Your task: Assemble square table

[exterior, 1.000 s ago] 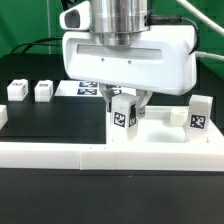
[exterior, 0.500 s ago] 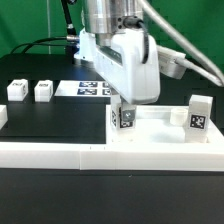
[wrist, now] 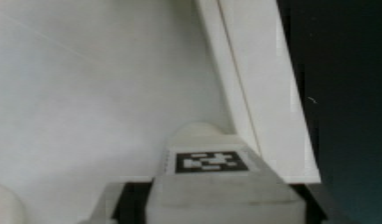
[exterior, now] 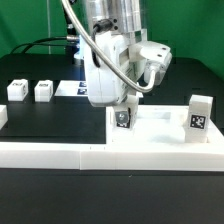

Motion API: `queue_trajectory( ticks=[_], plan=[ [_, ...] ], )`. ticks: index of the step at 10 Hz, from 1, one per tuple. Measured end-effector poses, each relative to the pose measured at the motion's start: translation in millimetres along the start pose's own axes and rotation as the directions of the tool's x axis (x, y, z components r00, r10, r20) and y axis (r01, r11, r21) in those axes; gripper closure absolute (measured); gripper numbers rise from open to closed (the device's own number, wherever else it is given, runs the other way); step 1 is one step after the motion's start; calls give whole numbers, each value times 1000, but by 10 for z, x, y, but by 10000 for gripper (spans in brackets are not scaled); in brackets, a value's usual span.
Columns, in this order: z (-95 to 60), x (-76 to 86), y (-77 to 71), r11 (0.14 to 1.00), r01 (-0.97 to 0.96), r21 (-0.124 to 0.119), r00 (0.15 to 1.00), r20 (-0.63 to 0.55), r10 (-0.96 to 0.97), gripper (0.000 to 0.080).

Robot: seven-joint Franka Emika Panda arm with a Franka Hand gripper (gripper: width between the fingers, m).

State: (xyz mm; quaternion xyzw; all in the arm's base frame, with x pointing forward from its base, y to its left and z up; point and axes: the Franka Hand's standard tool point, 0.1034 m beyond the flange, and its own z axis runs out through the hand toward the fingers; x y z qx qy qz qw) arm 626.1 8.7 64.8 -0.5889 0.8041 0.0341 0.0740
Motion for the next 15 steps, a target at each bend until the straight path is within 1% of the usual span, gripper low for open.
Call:
queue_trajectory(
  ticks=[1,2,3,4,5,7,9,10,11,12,13,15],
  plan=[
    [6,1,3,999,42,-1,999,0,-42,506],
    [8,-1,0,995,95,3,995,-4,-95,409],
    [3,-5,-21,970,244,15,970,-10,-244,259],
    [-14,1,-55,919,393,27,920,-21,-392,174],
    [19,-15,-33,843,537,33,844,-37,-536,174],
    [15,3,-39,793,608,29,794,-41,-607,151],
    [15,2,-40,671,741,21,671,-47,-740,150],
    [6,-16,-47,489,872,-6,487,-73,-870,150],
    [-33,-73,-52,344,938,-41,341,-74,-937,150],
    [-53,-88,-30,138,988,-73,134,-51,-990,150],
    [-28,-74,47,-40,995,-92,-39,12,-999,150],
    [-28,-68,25,-29,995,-91,-29,1,-1000,152]
  ],
)
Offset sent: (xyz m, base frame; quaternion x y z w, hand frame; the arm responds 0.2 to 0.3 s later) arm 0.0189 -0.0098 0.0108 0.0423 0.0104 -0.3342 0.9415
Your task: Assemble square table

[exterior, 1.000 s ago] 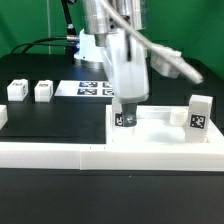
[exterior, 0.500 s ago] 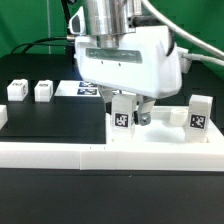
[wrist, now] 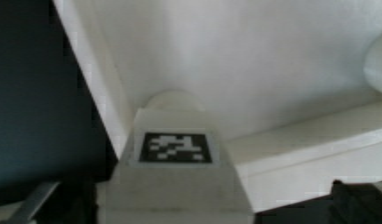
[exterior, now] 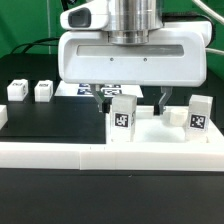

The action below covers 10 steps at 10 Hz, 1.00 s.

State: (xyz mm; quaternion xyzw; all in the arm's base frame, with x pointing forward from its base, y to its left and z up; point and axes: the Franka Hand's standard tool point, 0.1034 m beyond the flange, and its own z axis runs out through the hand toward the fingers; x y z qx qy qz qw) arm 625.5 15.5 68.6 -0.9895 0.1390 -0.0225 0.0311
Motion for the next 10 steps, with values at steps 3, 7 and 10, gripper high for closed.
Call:
queue_trajectory(
  ticks=[3,7,10],
  plan=[
    [4,5,39,994,-111,-3,994,0,111,475],
    [13,2,66,923,-385,-6,923,1,385,506],
    [16,-2,74,567,-824,-13,566,48,823,506]
  ],
)
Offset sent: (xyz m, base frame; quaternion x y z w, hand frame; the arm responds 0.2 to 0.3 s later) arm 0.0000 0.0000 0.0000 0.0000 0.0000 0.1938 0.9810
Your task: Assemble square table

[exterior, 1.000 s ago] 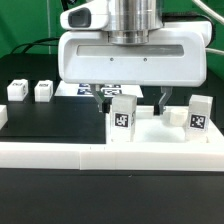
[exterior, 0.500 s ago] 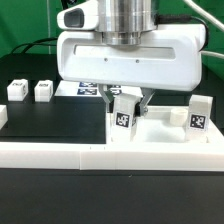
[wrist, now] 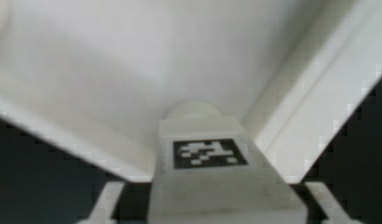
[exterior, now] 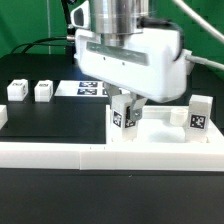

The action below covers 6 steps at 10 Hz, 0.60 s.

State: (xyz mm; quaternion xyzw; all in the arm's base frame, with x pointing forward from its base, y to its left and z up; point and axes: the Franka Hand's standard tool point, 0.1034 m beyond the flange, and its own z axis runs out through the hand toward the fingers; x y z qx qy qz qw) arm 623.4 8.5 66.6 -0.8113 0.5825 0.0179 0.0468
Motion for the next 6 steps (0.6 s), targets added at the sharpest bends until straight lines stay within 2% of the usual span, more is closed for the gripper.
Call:
queue_trajectory(
  ticks=[1,2,6],
  plan=[
    [-4,4,16,987,-162,-2,986,39,162,506],
    [-5,6,25,969,-247,-14,967,57,247,506],
    [0,24,14,883,-468,-14,882,46,469,506]
  ],
)
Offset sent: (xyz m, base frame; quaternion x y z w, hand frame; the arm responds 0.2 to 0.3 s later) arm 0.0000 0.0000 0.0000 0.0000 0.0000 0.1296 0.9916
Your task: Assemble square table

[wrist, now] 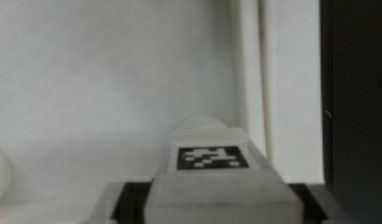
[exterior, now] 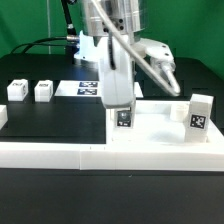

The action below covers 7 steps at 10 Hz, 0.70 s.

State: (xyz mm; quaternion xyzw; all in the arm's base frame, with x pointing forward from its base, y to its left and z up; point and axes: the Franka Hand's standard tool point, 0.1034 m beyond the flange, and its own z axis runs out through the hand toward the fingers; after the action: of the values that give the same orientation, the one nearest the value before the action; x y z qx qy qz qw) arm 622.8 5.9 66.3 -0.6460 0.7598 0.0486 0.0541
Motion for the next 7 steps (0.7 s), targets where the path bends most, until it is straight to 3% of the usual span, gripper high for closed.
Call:
queue_trajectory(
  ticks=[4,7],
  plan=[
    [-9,32,-17,952,-307,9,952,-5,307,501],
    [-14,42,-9,927,-375,10,927,-7,376,489]
  ],
)
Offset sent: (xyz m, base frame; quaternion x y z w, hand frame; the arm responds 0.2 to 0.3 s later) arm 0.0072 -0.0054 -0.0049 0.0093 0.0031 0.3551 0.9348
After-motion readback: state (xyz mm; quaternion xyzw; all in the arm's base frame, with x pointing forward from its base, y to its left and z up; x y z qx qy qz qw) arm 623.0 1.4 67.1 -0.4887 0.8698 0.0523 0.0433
